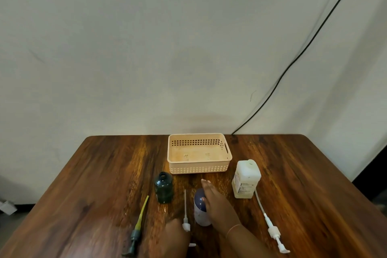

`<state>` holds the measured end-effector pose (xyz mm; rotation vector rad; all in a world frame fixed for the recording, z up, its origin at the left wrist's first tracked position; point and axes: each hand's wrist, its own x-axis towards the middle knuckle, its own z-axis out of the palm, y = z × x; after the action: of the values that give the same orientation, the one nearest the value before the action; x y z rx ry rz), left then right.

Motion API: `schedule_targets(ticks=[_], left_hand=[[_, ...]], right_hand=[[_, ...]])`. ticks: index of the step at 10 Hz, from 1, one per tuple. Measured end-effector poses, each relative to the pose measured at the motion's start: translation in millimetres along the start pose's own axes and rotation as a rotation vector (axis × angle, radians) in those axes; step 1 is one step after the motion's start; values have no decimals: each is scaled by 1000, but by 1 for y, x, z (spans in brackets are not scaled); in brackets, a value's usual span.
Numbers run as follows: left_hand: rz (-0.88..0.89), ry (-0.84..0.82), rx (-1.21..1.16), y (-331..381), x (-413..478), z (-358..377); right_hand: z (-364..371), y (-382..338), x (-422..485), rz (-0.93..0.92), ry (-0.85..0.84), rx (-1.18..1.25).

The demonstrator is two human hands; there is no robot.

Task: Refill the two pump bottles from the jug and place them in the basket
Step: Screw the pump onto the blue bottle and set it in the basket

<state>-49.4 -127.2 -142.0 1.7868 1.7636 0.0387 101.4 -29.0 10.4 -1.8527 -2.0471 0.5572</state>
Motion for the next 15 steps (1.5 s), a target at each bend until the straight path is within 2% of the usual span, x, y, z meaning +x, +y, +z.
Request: schedule_targets(ticks=[1,2,3,4,5,6,7,8,9,10,11,12,15], left_hand=[[4,76,-25,-3,2,-3],[11,137,66,9,11,-42],[-153,164,-39,66,23,-132],[-180,244,-325,92,15,-163],[-184,207,-292,114,6,-210],[-79,123,-325,131,-1,-244],[14,5,-435,146,-5,-270],[65,-95,-695,159,-13,-287],[76,-82,-926,166,-12,-290],[64,101,-849,167,-2,-276],[70,165,-627,156,14,-250],[66,168,-475,142,27,-222],[116,164,-345,135,41,-188]], right_hand=[[-4,-1,0,-10,-14,-3],[-8,-4,-1,14,6,50],[-12,-4,-3,44,41,153],[-17,-6,-5,5,73,191],[-26,-8,-3,-92,106,159],[-39,-12,0,-208,110,168],[-51,-21,-1,-261,191,192],[-62,-20,-6,-248,430,251],[-79,-23,-11,-205,517,395],[-87,-26,-12,-96,574,431],[-88,-26,-12,-57,516,435],[-81,-20,-12,-56,519,397],[-57,-8,-8,-129,492,371]])
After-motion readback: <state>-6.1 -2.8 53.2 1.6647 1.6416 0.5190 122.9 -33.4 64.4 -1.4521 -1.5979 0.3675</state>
